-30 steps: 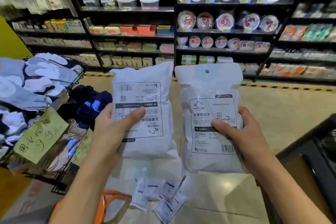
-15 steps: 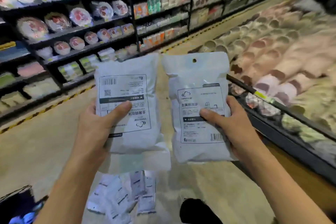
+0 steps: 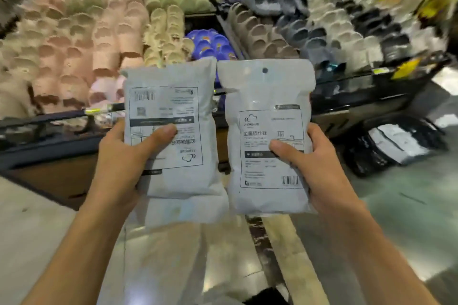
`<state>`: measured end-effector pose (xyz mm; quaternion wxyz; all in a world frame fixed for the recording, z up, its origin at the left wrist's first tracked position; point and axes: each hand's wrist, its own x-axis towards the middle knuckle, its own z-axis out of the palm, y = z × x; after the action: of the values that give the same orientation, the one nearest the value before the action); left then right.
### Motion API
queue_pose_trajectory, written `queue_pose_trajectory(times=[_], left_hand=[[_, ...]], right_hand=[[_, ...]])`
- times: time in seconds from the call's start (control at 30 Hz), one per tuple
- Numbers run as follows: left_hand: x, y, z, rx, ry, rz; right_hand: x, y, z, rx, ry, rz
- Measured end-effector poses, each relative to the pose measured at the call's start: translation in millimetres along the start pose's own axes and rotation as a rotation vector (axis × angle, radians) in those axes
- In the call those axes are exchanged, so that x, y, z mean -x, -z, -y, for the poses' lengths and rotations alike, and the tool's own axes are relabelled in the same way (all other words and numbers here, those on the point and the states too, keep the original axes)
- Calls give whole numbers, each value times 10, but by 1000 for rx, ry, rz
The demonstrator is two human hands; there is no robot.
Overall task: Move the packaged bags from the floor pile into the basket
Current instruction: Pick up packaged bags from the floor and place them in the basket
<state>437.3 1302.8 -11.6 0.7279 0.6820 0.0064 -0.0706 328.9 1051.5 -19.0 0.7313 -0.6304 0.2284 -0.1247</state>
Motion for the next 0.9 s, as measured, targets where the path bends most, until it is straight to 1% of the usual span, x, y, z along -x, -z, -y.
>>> queue_pose_trajectory(times=[0.13, 0.23, 0.4, 0.53, 0.67, 0.8, 0.9], left_hand=[[-14, -1426, 153, -36, 36, 253], [58, -2449, 299, -62, 37, 358], [304, -3923, 458, -102, 52, 572], [449, -4940, 560, -110, 42, 742], [492, -5810, 673, -130, 52, 853], [451, -6661, 749, -117, 82, 957], [363, -7323, 794, -110, 92, 996]], right_hand=[[72, 1286, 104, -46, 13, -253], [149, 2163, 167, -39, 34, -399], [360, 3374, 240, -119, 32, -608], [438, 4112, 272, -157, 31, -769], [381, 4706, 284, -201, 26, -894], [229, 5294, 376, -236, 10, -986], [15, 5752, 495, -240, -2, -1027]])
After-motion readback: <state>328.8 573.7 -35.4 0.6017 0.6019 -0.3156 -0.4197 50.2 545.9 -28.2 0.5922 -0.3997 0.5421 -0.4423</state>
